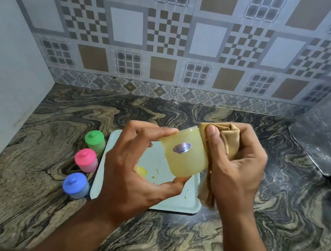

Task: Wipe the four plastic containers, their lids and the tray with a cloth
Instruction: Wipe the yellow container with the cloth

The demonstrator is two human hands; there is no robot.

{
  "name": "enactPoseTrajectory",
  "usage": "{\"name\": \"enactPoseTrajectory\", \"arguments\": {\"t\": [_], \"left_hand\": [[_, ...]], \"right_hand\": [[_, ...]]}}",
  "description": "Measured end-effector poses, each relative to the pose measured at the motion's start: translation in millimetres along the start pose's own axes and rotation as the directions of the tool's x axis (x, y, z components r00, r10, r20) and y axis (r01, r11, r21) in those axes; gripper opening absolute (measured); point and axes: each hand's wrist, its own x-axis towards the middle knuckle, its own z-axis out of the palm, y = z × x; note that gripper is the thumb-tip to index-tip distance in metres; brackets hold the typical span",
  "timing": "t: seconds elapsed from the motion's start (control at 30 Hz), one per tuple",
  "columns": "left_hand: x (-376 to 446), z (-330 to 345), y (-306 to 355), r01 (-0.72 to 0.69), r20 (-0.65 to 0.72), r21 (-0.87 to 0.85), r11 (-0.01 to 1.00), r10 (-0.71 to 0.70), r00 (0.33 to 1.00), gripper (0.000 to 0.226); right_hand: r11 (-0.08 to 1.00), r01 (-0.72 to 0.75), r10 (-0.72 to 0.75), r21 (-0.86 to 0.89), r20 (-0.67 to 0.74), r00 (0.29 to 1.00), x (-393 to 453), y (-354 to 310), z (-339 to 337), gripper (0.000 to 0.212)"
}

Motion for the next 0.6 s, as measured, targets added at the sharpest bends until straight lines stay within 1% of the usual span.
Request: {"name": "enactPoseTrajectory", "arguments": {"t": [0.07,0.17,0.27,0.37,0.43,0.53,0.6], "left_hand": [[1,2,-1,0.062,-0.04,-0.057,0.996,-0.065,0.997,0.07],[2,5,-6,0.139,-0.085,-0.164,0.977,-0.154,0.984,0.068],[0,9,-7,0.127,-0.063,-0.282,0.951,-0.15,0.987,0.074],[2,10,-6,0.124,-0.047,-0.325,0.937,-0.147,0.988,0.073],[4,8,-8,0.134,-0.048,-0.297,0.945,-0.155,0.987,0.073],[8,3,-11,0.13,-0.044,-0.093,0.987,-0.134,0.99,0.075],[9,1,-12,0.11,-0.04,0.015,0.994,-0.109,0.993,0.074]], "right_hand": [[0.998,-0.004,0.005,0.058,-0.02,1.0,-5,0,-1,0.014],[0.994,0.035,-0.033,0.104,-0.025,0.999,-21,-3,1,0.013],[0.989,0.056,-0.055,0.138,-0.014,0.998,-32,-5,7,0.007],[0.987,0.07,-0.069,0.146,-0.01,0.998,-33,-7,11,0.007],[0.991,0.058,-0.058,0.124,-0.002,0.998,-33,-5,11,0.007],[0.995,0.062,-0.061,0.073,-0.016,0.998,-31,-2,8,0.008],[0.993,0.119,-0.12,0.027,0.021,0.993,-29,-3,8,0.007]]}}
